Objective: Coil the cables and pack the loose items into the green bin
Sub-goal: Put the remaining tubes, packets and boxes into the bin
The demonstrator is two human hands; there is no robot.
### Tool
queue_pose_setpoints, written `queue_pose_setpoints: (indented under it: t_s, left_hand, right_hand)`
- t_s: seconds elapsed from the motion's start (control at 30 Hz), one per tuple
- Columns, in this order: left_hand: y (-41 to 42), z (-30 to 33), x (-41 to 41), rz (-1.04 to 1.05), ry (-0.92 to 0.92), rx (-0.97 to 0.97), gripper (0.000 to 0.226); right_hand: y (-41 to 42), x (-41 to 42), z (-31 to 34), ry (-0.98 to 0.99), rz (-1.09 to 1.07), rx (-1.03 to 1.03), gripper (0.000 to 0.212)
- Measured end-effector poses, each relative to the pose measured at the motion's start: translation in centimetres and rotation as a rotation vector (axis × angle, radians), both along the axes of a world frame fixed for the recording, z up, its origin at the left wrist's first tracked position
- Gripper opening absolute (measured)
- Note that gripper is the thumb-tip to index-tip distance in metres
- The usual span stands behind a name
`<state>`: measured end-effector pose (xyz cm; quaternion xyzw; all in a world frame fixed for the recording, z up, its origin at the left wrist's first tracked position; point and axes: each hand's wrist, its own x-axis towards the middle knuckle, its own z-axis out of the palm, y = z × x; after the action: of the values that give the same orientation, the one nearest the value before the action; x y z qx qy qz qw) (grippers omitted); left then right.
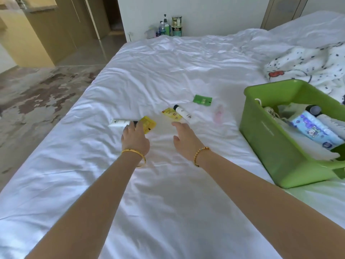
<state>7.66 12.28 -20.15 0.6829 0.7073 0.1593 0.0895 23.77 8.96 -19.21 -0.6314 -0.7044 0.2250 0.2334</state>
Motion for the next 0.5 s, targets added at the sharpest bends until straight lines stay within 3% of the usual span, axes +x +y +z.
queue_pose_setpoints:
  t_s: [0.07, 0.2, 0.33, 0.43, 0.5]
  left_hand:
    - [1.0, -1.1, -2.1, 0.008, 0.1, -0.051, 0.067]
    - [3.0, -2.7, -5.8, -0.074, 0.403, -0.045, 0.068]
    - [5.3, -3.7, -7.3, -0.087, 0.476, -0.054, 0.069]
    - [7.1, -4.1, -7.1, -0.105, 0.532, -0.01, 0.077]
    - [8.1, -4.0, -6.7, -0.106, 0.586, 0.019, 0.062]
  right_hand:
    - [1.6, -1.6, -1.1, -0.009, 0.056, -0.084, 0.054]
    - [4.4, -4.2, -2.9, -0.342, 0.139, -0.033, 0.065]
    - [6.9, -6.3, -4.1, -0.551, 0.124, -0.016, 0.08]
    - [8.3, -7.0, -4.6, -0.616, 0.109, -0.006, 0.07]
    - [9.0, -7.4, -4.8, -0.663, 0.106, 0.011, 0.057]
